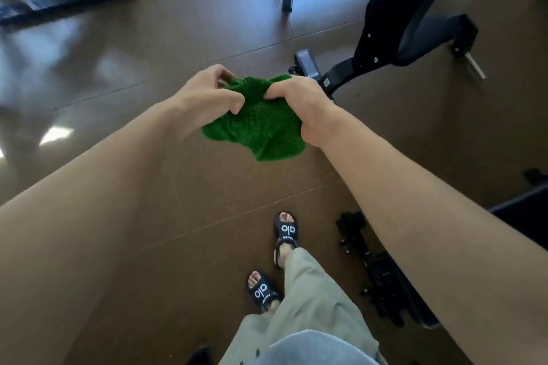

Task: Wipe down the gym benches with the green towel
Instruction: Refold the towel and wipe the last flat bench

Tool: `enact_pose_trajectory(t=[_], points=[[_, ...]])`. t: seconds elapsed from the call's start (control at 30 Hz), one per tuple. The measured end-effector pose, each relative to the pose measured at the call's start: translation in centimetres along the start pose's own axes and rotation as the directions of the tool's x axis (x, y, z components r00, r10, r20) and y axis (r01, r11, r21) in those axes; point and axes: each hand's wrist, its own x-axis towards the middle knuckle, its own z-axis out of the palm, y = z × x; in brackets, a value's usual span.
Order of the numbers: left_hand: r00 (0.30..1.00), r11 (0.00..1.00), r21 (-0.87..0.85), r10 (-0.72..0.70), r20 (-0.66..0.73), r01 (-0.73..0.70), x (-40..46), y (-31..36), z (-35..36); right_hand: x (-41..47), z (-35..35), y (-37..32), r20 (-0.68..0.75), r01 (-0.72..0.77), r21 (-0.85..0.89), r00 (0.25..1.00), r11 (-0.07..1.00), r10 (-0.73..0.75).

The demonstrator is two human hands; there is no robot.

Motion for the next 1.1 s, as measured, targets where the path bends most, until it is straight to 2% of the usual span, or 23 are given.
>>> enact_pose_trajectory(t=[0.13, 0.3, 0.43, 0.67, 0.8, 1.0, 1.1], points=[[0.998, 0.996, 0.067, 0.059, 0.022, -0.061, 8.9, 3.4, -2.4, 7.2, -0.8, -4.5, -0.115, 0.018, 0.047, 0.993, 0.999, -0.013], [0.988, 0.963, 0.224, 0.151, 0.017, -0.151, 20.8, 7.1, -4.8, 16.8, -1.2, -10.2, -0.185, 0.026, 0.052, 0.983, 0.998, -0.016], [0.986, 0.959, 0.232, 0.165, 0.016, -0.164, 30.2, 10.0, -8.6, 25.5, -1.0, -15.2, -0.219, 0.026, 0.07, 0.976, 0.997, -0.01], [0.978, 0.95, 0.245, 0.167, 0.124, -0.193, 47.5, 14.7, -17.2, 41.7, 1.2, -23.8, -0.29, 0.07, 0.033, 0.955, 0.997, -0.057], [0.967, 0.92, 0.32, 0.174, 0.185, -0.227, 56.9, 17.8, -21.1, 50.4, 2.5, -28.0, -0.365, 0.069, 0.08, 0.93, 0.994, -0.036], [0.927, 0.9, 0.327, 0.178, 0.329, -0.289, 70.4, 24.9, -25.1, 61.0, 1.1, -36.3, -0.442, 0.075, 0.176, 0.897, 0.982, 0.011], [0.917, 0.895, 0.317, 0.197, 0.346, -0.312, 77.6, 28.0, -26.4, 67.4, -0.1, -40.1, -0.472, 0.069, 0.208, 0.881, 0.976, 0.038]])
